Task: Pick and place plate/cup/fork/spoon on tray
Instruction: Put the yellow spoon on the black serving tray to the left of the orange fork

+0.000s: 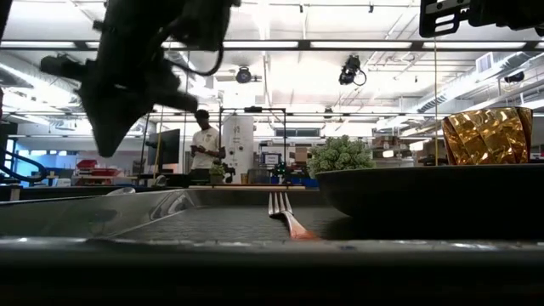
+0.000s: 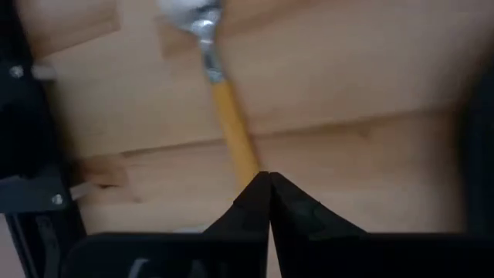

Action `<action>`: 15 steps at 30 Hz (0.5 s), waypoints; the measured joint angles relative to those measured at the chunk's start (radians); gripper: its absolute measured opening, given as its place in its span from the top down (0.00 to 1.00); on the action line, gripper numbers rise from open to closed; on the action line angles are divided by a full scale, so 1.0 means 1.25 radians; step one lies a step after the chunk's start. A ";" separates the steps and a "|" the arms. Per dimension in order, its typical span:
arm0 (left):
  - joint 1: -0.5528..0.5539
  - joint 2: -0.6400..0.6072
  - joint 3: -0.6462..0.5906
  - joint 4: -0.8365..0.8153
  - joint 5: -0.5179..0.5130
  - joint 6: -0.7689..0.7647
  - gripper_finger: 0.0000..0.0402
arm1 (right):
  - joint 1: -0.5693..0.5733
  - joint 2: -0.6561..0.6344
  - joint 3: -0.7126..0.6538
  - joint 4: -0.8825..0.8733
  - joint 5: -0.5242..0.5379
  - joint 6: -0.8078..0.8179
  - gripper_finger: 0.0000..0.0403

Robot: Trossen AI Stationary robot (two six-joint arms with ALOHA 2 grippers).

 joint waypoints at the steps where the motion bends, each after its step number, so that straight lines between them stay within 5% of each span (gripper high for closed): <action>1: 0.008 -0.010 -0.021 0.009 -0.001 -0.014 0.96 | 0.000 0.000 0.000 0.000 0.000 0.000 0.97; 15: 0.111 -0.123 -0.306 0.299 -0.007 -0.034 0.66 | 0.000 0.000 0.000 -0.007 0.000 -0.009 0.97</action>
